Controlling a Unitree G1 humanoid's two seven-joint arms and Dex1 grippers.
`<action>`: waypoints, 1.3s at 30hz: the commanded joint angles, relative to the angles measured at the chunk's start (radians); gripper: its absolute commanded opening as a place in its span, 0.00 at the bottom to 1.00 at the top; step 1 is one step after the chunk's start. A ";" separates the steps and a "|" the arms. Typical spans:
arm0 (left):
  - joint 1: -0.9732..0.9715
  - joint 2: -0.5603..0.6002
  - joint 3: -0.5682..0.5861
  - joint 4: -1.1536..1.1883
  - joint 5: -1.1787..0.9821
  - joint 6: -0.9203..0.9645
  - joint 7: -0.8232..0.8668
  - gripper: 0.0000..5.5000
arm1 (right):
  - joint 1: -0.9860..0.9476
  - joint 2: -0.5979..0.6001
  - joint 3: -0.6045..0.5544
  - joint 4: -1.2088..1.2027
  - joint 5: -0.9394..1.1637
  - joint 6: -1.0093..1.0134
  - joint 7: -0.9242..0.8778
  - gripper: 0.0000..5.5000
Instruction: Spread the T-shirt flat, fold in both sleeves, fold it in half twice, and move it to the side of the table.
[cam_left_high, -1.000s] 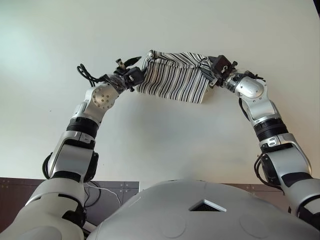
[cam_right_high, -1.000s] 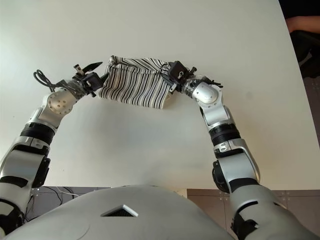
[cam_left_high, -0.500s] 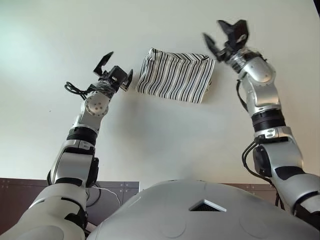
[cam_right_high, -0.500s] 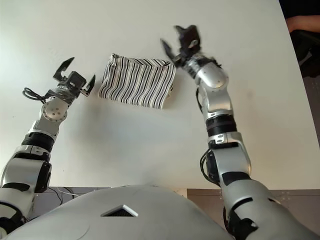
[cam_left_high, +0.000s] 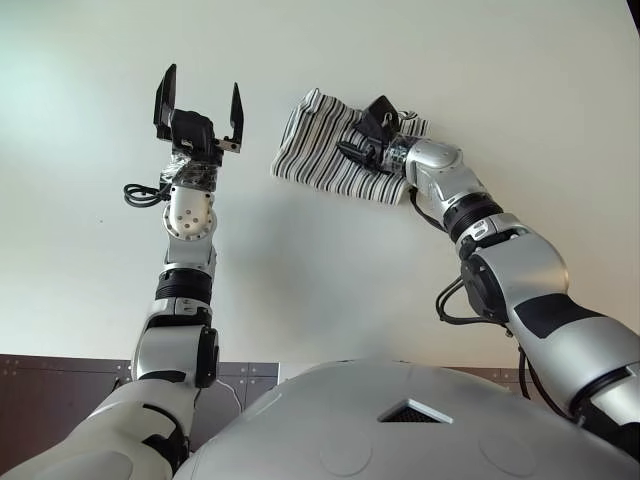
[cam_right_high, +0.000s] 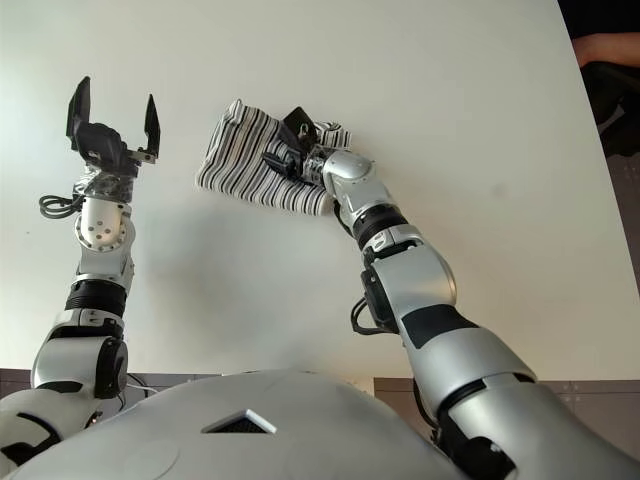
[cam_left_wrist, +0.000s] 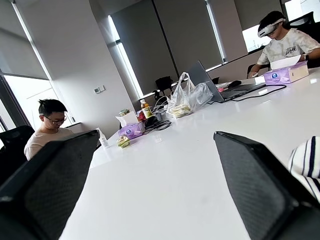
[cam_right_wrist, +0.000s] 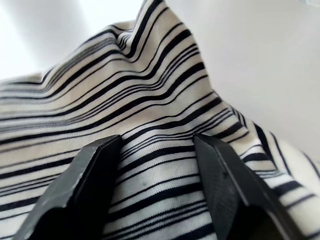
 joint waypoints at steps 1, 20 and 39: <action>0.031 -0.026 0.013 -0.030 -0.022 0.013 -0.015 0.77 | 0.022 -0.033 -0.117 0.059 0.055 0.116 -0.087 0.48; -0.014 -0.200 0.074 -0.068 -0.070 0.008 0.064 0.77 | 0.202 -0.472 -0.435 -0.005 0.103 -0.146 -0.574 0.48; 0.061 -0.354 -0.069 -0.029 0.270 -0.149 0.354 0.77 | 0.496 -0.029 -0.037 -0.413 -0.322 -0.859 -0.762 0.48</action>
